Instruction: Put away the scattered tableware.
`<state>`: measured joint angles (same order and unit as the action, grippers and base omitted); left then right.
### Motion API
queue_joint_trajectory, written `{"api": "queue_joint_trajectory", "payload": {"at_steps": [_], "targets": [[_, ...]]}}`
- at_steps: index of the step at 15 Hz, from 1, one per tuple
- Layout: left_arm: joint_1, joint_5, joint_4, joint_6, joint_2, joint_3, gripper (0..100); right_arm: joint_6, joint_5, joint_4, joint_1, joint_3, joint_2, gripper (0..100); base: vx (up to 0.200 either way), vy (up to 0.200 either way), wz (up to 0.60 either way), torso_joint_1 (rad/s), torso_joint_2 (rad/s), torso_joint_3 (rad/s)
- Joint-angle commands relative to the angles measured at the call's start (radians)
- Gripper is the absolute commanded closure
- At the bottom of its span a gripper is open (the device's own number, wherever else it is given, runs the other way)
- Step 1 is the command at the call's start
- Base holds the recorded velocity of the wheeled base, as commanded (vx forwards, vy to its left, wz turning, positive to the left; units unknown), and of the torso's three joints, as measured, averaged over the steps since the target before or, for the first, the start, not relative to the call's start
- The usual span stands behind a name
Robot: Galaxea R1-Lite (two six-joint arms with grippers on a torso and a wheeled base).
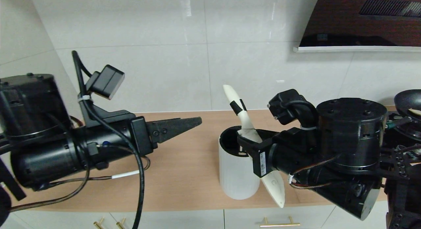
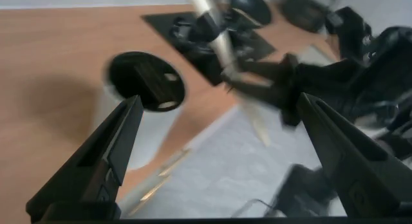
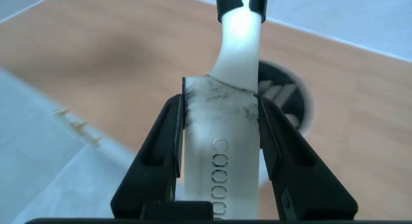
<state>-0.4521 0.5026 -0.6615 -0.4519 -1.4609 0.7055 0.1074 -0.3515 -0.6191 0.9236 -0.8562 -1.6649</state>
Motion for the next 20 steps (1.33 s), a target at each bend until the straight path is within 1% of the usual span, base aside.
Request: {"api": "queue_joint_trajectory", "payload": {"at_steps": [1,2,4,5,6,7,8,10,14,15,18,20], "targets": [[-0.017,0.007,-0.059,-0.011,-0.148,0.054,0,0.032,0.0,-0.001,0.031,-0.018,-0.022,100,0.0,0.0,0.0,0.0,0.0,0.0],[-0.037,0.005,-0.081,-0.013,-0.182,0.06,0,0.049,-0.004,-0.001,0.04,-0.027,-0.038,100,0.0,0.0,0.0,0.0,0.0,0.0],[-0.057,-0.002,-0.153,-0.016,-0.233,0.069,0,0.058,-0.012,-0.001,0.054,-0.03,-0.044,100,0.0,0.0,0.0,0.0,0.0,0.0],[-0.062,-0.004,-0.173,-0.022,-0.246,0.072,0,0.064,-0.012,-0.001,0.061,-0.03,-0.044,100,0.0,0.0,0.0,0.0,0.0,0.0],[-0.079,-0.029,-0.242,-0.048,-0.28,0.077,0,0.07,-0.015,-0.001,0.083,-0.029,-0.044,100,0.0,0.0,0.0,0.0,0.0,0.0],[-0.088,-0.044,-0.282,-0.06,-0.294,0.077,0,0.074,-0.014,-0.001,0.089,-0.03,-0.044,100,0.0,0.0,0.0,0.0,0.0,0.0],[-0.092,-0.047,-0.302,-0.062,-0.3,0.077,0,0.084,-0.014,-0.005,0.093,-0.03,-0.044,100,0.0,0.0,0.0,0.0,0.0,0.0],[-0.103,-0.047,-0.303,-0.064,-0.306,0.077,0,0.1,-0.014,-0.005,0.115,-0.034,-0.044,100,0.0,0.0,0.0,0.0,0.0,0.0],[-0.111,-0.047,-0.305,-0.065,-0.319,0.081,0,0.104,-0.014,-0.007,0.121,-0.034,-0.045,100,0.0,0.0,0.0,0.0,0.0,0.0],[-0.112,-0.047,-0.314,-0.07,-0.317,0.083,0,0.104,-0.014,-0.007,0.139,-0.032,-0.058,100,0.0,0.0,0.0,0.0,0.0,0.0],[-0.112,-0.052,-0.34,-0.073,-0.312,0.083,0,0.104,-0.014,-0.007,0.141,-0.032,-0.078,100,0.0,0.0,0.0,0.0,0.0,0.0],[-0.112,-0.052,-0.34,-0.083,-0.312,0.083,0,0.106,-0.014,-0.007,0.141,-0.032,-0.076,100,0.0,0.0,0.0,0.0,0.0,0.0]]}}
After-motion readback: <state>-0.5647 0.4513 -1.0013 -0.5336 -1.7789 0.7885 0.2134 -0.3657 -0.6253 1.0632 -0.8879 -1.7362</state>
